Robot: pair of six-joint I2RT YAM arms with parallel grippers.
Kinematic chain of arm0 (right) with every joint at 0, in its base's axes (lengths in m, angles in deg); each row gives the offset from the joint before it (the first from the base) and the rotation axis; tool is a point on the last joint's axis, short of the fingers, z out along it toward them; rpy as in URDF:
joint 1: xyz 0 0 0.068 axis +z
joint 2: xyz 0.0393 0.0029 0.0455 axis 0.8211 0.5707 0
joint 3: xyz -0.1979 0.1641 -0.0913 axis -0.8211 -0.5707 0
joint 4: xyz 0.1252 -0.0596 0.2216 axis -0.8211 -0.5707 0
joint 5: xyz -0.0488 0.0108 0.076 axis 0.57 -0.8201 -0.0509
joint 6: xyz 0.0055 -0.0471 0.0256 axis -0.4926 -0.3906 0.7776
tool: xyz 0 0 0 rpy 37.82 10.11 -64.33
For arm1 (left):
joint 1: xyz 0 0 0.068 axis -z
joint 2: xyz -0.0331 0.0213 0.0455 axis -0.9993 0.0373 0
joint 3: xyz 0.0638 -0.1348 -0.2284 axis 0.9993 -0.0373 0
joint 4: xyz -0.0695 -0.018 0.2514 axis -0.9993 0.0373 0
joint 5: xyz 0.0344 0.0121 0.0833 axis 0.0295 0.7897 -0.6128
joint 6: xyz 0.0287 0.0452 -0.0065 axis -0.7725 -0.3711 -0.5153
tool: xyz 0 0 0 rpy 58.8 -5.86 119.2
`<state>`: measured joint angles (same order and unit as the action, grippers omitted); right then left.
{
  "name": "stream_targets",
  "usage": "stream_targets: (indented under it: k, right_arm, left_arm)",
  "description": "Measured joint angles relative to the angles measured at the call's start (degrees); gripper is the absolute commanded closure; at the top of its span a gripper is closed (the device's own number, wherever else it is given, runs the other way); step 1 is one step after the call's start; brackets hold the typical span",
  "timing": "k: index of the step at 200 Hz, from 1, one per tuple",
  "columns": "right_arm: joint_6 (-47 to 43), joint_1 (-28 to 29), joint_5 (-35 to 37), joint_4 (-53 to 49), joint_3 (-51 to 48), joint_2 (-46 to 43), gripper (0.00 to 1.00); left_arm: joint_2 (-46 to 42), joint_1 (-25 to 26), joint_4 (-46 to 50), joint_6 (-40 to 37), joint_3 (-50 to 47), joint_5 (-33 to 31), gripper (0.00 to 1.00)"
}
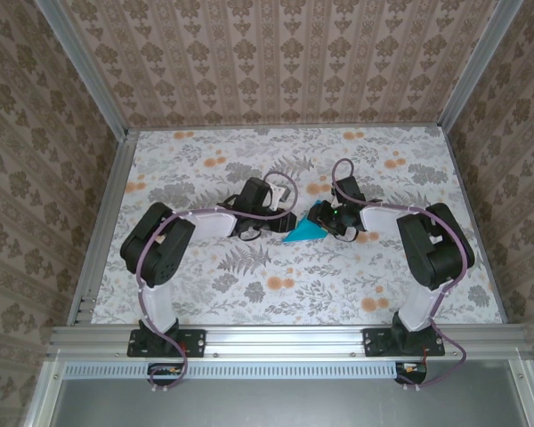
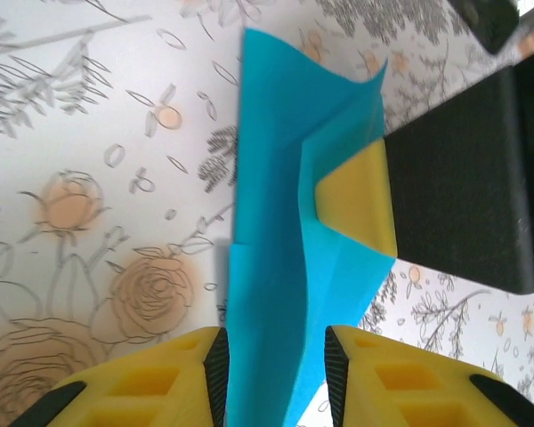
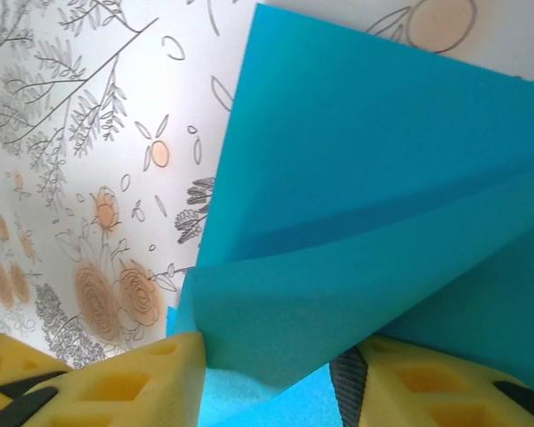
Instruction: Fold a paper plane with a square sheet of paper (pick it up from the middle)
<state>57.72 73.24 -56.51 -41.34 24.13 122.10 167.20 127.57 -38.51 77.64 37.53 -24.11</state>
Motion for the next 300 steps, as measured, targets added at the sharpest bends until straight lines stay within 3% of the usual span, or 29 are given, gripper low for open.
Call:
stream_targets:
  k: [54,137,190,247,300]
  right_arm:
    - [-2.4,0.5,1.7,-5.1,3.4,1.3,0.54]
    - [-4.6,1.5,4.2,-12.1,8.8,3.8,0.48]
    - [-5.8,1.9,6.0,-15.3,10.7,4.9,0.57]
    - [-5.9,2.2,6.1,-16.0,11.5,5.3,0.47]
    - [-5.7,2.3,6.1,-17.8,13.4,6.5,0.46]
  left_arm:
    - [-1.6,-0.7,-4.6,5.7,-3.3,-3.9,0.63]
    - [-1.9,-1.3,-5.7,6.7,-3.6,-5.3,0.64]
    - [-1.3,-2.3,-8.3,9.8,-3.4,-0.5,0.8]
    - [2.2,-1.5,-9.6,11.0,-1.2,5.4,0.85]
    - [3.6,0.7,-9.6,11.0,0.8,7.8,0.91]
